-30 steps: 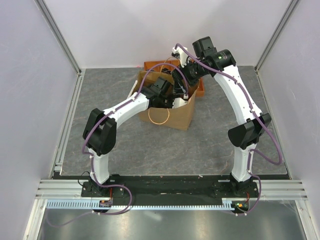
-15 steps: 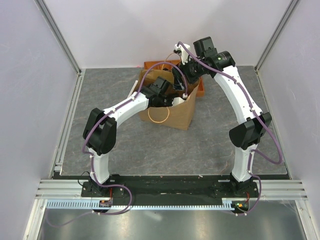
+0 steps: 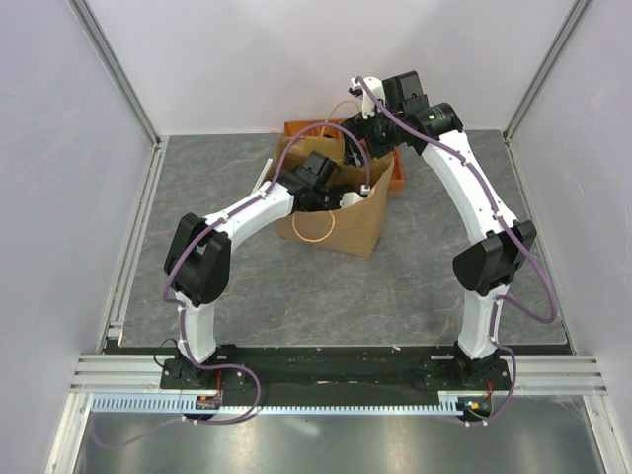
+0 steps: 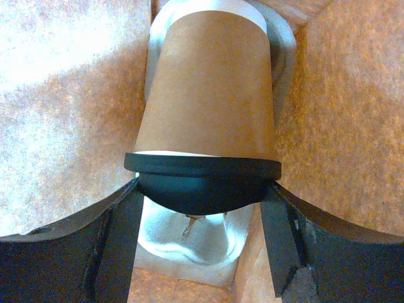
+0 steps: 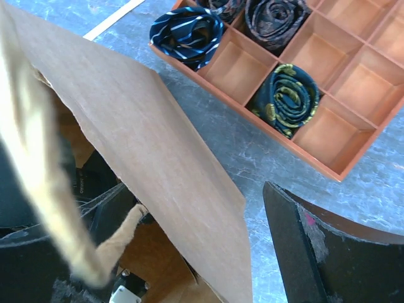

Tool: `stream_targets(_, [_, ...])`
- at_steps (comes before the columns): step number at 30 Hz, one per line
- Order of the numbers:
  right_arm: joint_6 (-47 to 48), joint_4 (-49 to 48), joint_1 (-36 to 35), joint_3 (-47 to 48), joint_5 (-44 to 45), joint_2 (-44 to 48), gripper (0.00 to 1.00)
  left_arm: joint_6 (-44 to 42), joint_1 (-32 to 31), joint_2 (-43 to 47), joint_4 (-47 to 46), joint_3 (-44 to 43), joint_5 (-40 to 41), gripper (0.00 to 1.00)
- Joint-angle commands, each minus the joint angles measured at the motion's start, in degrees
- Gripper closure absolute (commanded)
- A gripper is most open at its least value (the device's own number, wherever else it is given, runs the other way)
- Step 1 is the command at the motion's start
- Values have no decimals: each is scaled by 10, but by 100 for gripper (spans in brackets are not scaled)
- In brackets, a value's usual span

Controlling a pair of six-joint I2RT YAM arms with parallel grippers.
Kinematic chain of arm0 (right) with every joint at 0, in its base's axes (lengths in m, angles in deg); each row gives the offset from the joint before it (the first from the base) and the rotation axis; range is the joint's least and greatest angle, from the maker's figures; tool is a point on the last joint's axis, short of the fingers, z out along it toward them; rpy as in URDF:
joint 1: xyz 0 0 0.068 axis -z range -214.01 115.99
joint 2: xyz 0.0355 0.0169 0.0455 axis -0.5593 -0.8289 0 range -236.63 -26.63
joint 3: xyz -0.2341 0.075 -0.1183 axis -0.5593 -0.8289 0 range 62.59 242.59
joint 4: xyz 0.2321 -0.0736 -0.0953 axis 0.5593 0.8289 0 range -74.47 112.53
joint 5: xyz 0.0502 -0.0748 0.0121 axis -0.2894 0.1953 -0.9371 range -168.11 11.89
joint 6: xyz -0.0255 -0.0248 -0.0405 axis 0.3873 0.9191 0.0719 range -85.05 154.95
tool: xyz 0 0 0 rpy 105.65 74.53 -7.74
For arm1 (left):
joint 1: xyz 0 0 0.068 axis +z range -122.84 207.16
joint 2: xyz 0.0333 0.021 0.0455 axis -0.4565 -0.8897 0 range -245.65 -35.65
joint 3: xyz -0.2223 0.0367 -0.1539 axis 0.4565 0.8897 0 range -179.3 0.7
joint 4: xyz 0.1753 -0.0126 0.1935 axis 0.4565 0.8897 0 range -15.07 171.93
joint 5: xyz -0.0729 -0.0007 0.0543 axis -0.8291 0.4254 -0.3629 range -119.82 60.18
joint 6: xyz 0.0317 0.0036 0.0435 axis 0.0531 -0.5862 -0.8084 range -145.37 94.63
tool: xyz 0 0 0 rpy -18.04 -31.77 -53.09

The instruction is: Pack the takeout coffee

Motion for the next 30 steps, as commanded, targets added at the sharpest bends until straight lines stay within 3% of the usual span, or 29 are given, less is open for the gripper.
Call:
stream_targets(1, [-9, -19, 5, 5, 24, 46, 8, -18, -4, -45, 37, 15, 22, 92])
stream_targets(7, [-5, -13, 25, -2, 4, 58, 11, -19, -4, -48, 37, 15, 24, 92])
stream_targets(14, [36, -1, 40, -21, -68, 61, 33, -18, -4, -49, 37, 14, 23, 92])
stream_targets(19, [53, 4, 40, -16, -114, 46, 40, -16, -4, -49, 35, 9, 23, 87])
stream_targets(22, [51, 9, 41, 0, -132, 30, 61, -16, -3, -47, 35, 8, 28, 79])
stream_targets(23, [52, 9, 41, 1, -135, 30, 75, -16, -2, -47, 35, 7, 27, 76])
stream_targets(25, [58, 8, 40, -3, -143, 33, 88, -12, -1, -42, 35, 4, 24, 68])
stream_targets(26, [59, 9, 40, -7, -145, 35, 100, -10, -1, -39, 36, 3, 22, 65])
stream_targets(30, [73, 4, 40, -22, -156, 44, 100, -11, -1, -30, 35, -3, 23, 53])
